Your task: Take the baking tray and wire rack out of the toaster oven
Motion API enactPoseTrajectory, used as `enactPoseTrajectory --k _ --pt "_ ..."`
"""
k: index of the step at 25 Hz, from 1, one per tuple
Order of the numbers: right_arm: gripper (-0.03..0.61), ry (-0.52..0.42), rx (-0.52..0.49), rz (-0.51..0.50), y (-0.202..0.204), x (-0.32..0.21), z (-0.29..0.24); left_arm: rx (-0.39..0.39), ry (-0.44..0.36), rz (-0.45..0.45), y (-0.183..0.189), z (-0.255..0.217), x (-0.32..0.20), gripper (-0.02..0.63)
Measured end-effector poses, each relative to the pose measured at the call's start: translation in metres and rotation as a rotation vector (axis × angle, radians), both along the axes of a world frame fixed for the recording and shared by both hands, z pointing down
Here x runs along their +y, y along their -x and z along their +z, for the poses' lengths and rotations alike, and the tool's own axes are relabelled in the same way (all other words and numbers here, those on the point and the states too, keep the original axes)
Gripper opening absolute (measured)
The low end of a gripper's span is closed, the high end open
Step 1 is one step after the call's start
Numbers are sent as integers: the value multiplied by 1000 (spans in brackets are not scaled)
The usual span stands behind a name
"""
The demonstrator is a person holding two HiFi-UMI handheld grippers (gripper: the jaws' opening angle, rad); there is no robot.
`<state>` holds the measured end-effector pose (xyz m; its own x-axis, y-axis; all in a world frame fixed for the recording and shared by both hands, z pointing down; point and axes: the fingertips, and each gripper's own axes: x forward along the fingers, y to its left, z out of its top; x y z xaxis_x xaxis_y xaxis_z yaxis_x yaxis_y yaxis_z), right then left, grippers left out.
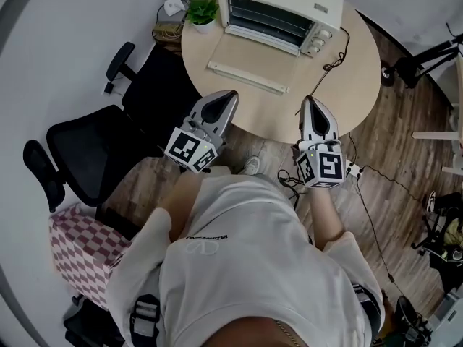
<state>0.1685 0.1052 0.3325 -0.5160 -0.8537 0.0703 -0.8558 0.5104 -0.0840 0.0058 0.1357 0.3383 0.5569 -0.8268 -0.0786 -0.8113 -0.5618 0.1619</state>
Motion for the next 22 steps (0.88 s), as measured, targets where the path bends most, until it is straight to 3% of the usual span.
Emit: enactPoseTrajectory --k 10,22 --pt "-5 45 -6 -41 15 -21 20 1 28 -4 2 10 -21 2" --pt "-5 193 -116 -56 60 -96 43 115 94 90 18 30 -114 2"
